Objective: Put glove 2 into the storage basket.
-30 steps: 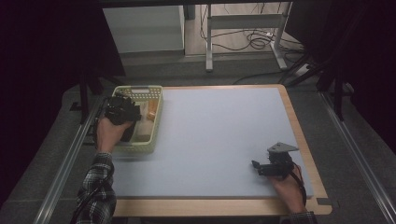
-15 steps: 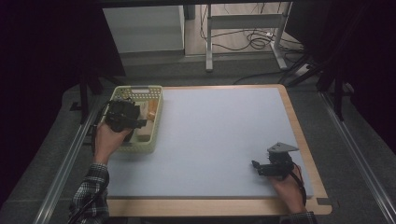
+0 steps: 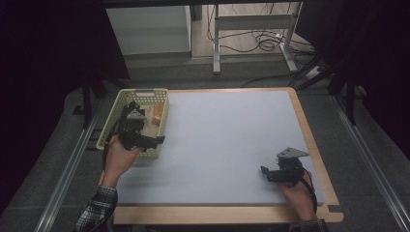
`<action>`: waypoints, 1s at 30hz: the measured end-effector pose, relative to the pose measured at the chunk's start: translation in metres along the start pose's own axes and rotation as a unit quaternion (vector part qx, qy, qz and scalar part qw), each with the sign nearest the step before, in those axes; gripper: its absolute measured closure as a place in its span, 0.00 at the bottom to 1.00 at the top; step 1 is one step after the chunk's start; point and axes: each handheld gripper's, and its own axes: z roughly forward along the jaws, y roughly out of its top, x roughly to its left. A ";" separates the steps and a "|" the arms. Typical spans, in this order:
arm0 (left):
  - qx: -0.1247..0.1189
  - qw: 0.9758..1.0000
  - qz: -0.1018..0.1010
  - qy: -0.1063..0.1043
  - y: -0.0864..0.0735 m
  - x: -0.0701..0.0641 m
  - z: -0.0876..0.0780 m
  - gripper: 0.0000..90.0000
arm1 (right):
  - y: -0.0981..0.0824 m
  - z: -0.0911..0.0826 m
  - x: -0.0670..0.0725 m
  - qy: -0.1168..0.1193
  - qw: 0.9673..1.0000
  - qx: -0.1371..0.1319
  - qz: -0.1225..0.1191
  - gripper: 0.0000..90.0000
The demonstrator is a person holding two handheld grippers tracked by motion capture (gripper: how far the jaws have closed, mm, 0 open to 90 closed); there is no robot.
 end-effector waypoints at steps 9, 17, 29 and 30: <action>-0.025 0.998 0.038 -0.033 -0.022 -0.043 0.017 0.00 | 0.000 0.000 0.000 0.000 1.000 -0.001 0.000 0.16; -0.021 0.997 0.064 -0.046 -0.045 -0.068 0.038 0.00 | 0.000 0.000 0.000 0.000 1.000 -0.001 -0.001 0.16; 0.015 0.995 0.084 -0.051 -0.074 -0.084 0.073 0.00 | 0.000 0.000 0.000 0.000 1.000 -0.001 -0.001 0.16; 0.017 0.995 0.084 -0.052 -0.075 -0.085 0.075 0.00 | 0.000 0.000 0.000 0.000 1.000 -0.001 -0.001 0.16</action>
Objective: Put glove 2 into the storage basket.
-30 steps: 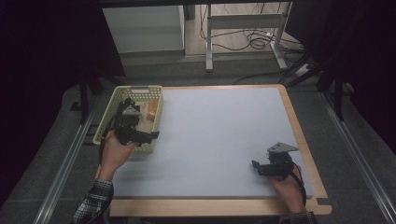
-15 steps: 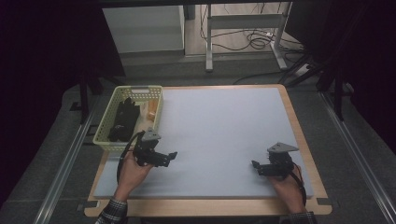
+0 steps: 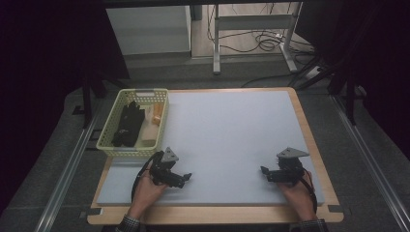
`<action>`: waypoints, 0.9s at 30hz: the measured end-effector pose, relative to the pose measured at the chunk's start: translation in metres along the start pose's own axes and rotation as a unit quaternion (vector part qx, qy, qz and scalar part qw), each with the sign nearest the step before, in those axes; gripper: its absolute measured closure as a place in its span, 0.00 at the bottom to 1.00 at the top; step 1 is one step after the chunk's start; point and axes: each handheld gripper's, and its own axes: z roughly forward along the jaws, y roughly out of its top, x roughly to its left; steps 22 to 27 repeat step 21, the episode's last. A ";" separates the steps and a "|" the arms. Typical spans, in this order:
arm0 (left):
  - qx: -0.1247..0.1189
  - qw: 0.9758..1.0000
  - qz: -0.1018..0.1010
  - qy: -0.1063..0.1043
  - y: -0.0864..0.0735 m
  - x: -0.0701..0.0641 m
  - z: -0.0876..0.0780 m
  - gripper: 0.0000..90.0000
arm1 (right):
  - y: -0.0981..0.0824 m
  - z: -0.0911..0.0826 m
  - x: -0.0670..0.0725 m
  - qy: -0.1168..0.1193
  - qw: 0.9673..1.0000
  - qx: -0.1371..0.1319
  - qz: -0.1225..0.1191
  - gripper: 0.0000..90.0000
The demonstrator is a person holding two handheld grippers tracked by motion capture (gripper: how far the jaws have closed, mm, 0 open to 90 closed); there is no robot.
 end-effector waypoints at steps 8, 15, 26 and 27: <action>0.010 1.000 -0.004 -0.005 -0.003 -0.001 0.006 0.00 | 0.000 0.000 0.000 0.000 1.000 0.000 0.000 0.16; 0.007 1.000 -0.003 -0.004 -0.003 -0.002 0.006 0.00 | 0.000 0.000 0.000 0.001 1.000 0.000 0.000 0.16; 0.007 1.000 -0.003 -0.004 -0.003 -0.002 0.006 0.00 | 0.000 0.000 0.000 0.002 1.000 0.000 0.000 0.16; 0.007 1.000 -0.003 -0.004 -0.003 -0.002 0.006 0.00 | 0.000 0.000 0.000 0.002 1.000 0.000 0.000 0.16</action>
